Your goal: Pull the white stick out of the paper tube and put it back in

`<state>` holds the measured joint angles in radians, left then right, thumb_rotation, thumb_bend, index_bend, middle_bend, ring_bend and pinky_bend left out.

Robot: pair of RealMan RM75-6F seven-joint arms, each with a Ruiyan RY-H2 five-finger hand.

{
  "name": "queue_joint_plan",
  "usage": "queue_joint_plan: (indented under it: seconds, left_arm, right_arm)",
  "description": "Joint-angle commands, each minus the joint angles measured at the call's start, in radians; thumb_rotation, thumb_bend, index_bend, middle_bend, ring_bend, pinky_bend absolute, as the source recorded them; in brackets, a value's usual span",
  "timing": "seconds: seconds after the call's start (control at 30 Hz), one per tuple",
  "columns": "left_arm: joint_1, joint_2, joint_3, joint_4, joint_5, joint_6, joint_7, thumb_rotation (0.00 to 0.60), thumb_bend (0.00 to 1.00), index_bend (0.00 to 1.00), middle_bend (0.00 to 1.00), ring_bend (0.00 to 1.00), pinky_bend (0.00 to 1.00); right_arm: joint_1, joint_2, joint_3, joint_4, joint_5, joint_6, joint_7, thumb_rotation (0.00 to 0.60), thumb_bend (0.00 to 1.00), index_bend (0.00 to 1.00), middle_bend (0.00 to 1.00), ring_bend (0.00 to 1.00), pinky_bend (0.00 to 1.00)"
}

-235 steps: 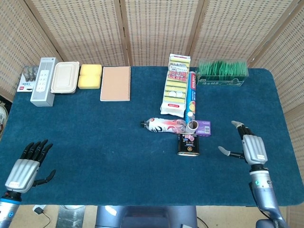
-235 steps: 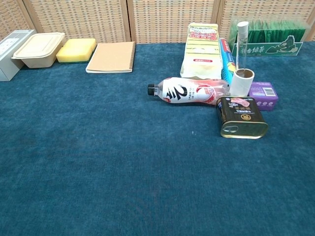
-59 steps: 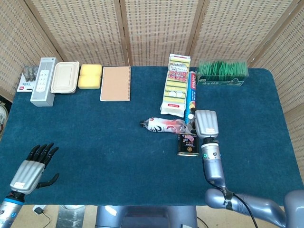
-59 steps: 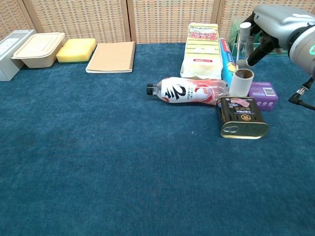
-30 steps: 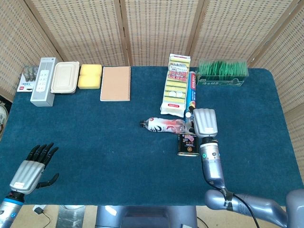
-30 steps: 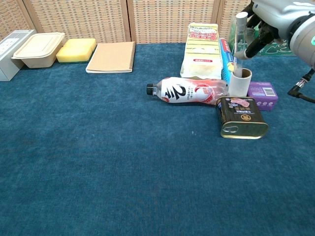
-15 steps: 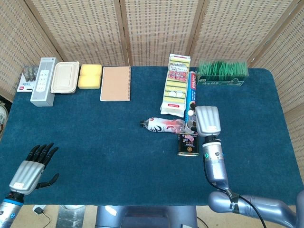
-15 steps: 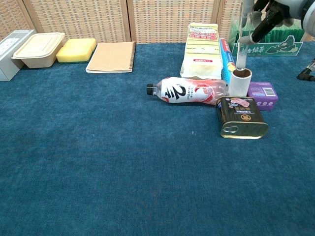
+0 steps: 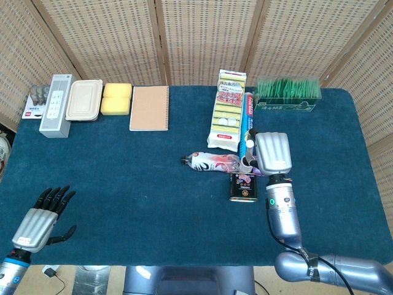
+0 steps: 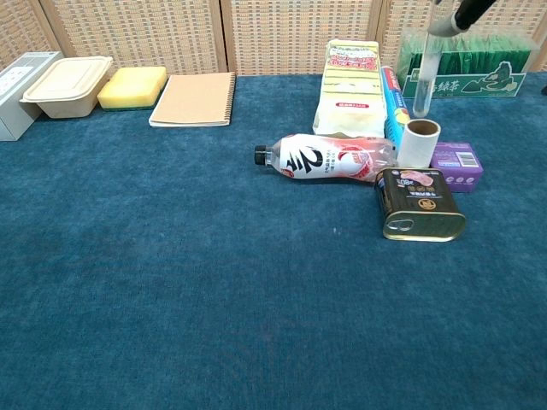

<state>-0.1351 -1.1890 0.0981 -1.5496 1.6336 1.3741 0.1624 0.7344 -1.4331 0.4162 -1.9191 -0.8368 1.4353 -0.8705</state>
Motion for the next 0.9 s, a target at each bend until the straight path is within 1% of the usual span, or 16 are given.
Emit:
queue_joint_plan:
  seconds: [0.03,0.23,0.4,0.63,0.77,0.9]
  left_arm:
    - [0.001,0.0,0.0,0.0,0.001,0.001,0.0,0.345,0.31,0.01,0.0,0.0,0.04]
    - [0.003,0.0,0.002,0.0,0.006,0.006,0.001,0.346,0.31,0.01,0.0,0.0,0.04]
    - [0.004,0.0,0.003,0.0,0.008,0.009,0.002,0.349,0.31,0.01,0.0,0.0,0.04]
    - [0.005,0.001,0.002,0.001,0.008,0.009,0.0,0.34,0.31,0.01,0.0,0.0,0.04]
    - [0.005,0.003,0.001,0.0,0.007,0.011,-0.003,0.345,0.31,0.01,0.0,0.0,0.04]
    - [0.005,0.003,0.0,0.0,0.006,0.011,-0.004,0.342,0.31,0.01,0.0,0.0,0.04]
  right_arm:
    - [0.003,0.02,0.007,-0.026,0.009,0.013,-0.012,0.6,0.33,0.65,0.74,0.87,0.83]
    - [0.007,0.071,0.016,-0.088,0.031,0.034,-0.041,0.6,0.33,0.65,0.74,0.87,0.83]
    - [0.009,0.094,0.017,-0.11,0.037,0.046,-0.039,0.6,0.33,0.66,0.75,0.87,0.83]
    - [-0.004,0.138,0.015,-0.113,0.035,0.057,-0.013,0.6,0.33,0.68,0.79,0.92,0.85]
    - [-0.026,0.194,0.017,-0.108,0.039,0.052,0.015,0.6,0.34,0.71,0.82,0.94,0.87]
    - [-0.047,0.246,0.022,-0.1,0.054,0.041,0.04,0.6,0.34,0.76,0.87,0.97,0.89]
